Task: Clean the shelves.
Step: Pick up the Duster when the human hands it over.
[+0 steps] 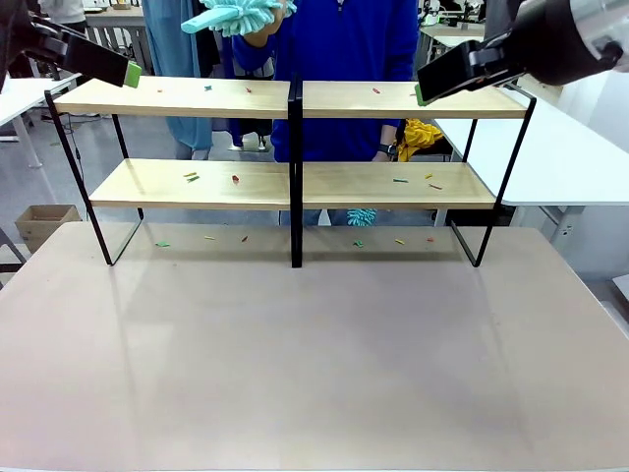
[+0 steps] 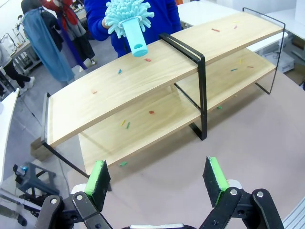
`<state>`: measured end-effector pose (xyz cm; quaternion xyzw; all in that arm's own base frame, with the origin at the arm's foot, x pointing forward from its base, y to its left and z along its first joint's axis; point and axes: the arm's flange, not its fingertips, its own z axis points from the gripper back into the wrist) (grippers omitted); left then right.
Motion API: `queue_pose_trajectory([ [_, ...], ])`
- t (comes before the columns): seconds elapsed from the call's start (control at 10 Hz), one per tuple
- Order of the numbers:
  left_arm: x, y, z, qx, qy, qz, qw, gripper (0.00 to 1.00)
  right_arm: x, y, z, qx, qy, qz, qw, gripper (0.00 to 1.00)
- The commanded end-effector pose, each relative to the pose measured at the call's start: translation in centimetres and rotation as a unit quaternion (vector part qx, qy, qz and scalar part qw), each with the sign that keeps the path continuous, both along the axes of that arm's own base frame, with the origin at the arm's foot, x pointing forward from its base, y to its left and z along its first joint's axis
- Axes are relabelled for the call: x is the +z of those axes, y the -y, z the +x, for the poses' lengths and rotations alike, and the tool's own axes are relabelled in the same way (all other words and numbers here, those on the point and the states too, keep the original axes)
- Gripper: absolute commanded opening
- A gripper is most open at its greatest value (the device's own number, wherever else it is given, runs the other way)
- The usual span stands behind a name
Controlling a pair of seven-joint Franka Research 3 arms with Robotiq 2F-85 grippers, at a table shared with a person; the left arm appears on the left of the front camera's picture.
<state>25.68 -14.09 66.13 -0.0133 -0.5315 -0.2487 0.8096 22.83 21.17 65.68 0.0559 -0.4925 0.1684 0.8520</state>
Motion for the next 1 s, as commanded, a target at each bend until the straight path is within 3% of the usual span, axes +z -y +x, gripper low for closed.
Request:
queue_pose_trajectory([
  [0.0,0.00,0.02,0.00,0.001,0.000,-0.002,1.000,1.00,-0.58,0.58,0.15,0.028,0.004,0.022,0.999,1.00],
  [0.3,0.00,0.02,0.00,0.001,0.000,-0.002,1.000,1.00,0.08,1.01,0.01,0.017,0.031,0.041,0.999,1.00],
  [0.4,0.00,0.02,0.00,0.001,0.000,-0.002,1.000,1.00,0.28,0.17,-0.11,0.007,0.008,0.019,1.000,1.00],
  [0.9,0.00,0.02,0.00,0.001,0.000,-0.002,1.000,1.00,0.28,0.17,-0.11,0.007,0.008,0.019,1.000,1.00],
])
